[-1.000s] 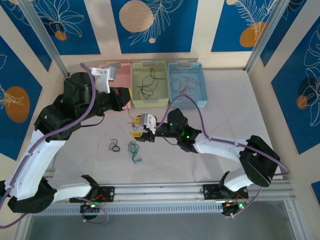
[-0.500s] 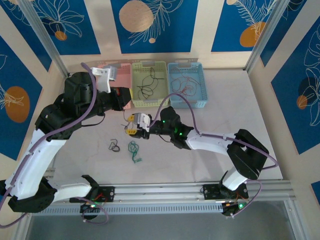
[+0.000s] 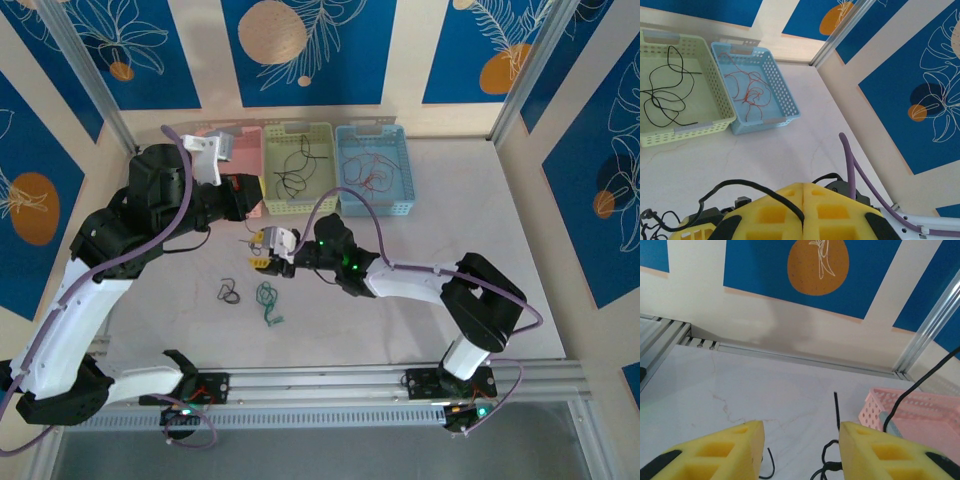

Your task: Untangle the cables

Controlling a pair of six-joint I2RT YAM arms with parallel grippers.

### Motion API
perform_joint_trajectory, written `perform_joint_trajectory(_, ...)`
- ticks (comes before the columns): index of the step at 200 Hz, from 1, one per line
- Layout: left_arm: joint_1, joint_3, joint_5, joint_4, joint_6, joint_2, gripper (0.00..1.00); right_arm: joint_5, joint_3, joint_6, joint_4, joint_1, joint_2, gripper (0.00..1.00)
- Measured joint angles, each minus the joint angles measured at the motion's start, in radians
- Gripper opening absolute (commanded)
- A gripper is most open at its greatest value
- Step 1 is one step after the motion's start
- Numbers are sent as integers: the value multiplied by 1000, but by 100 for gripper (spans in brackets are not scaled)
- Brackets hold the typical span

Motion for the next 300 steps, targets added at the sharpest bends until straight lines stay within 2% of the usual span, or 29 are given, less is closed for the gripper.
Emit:
perform_joint_trajectory(164, 0, 0, 24, 1, -16, 0, 0, 64, 40, -37, 66, 0, 102, 43)
perform_joint_trajectory(194, 0, 0, 26, 1, -23, 0, 0, 74, 45, -37, 80, -1, 115, 36)
perform_joint_trajectory(265, 0, 0, 26, 1, -23, 0, 0, 76, 45, -22, 122, -1, 127, 0)
perform_joint_trajectory(300, 0, 0, 14, 0, -21, 0, 0, 59, 40, -17, 127, -9, 122, 0)
